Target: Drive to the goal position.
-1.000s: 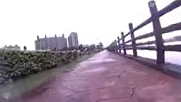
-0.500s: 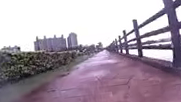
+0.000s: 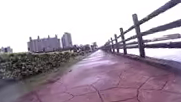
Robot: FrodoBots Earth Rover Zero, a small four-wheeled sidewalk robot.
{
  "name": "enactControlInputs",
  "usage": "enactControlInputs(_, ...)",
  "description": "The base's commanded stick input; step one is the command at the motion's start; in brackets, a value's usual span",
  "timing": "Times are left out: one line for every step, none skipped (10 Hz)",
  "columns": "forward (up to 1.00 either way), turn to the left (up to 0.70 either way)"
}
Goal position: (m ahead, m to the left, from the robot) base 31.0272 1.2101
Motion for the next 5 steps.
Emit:
enactControlInputs(1.00,-0.01)
enactControlInputs(1.00,-0.01)
enactControlInputs(1.00,-0.01)
enactControlInputs(1.00,-0.01)
enactControlInputs(1.00,-0.01)
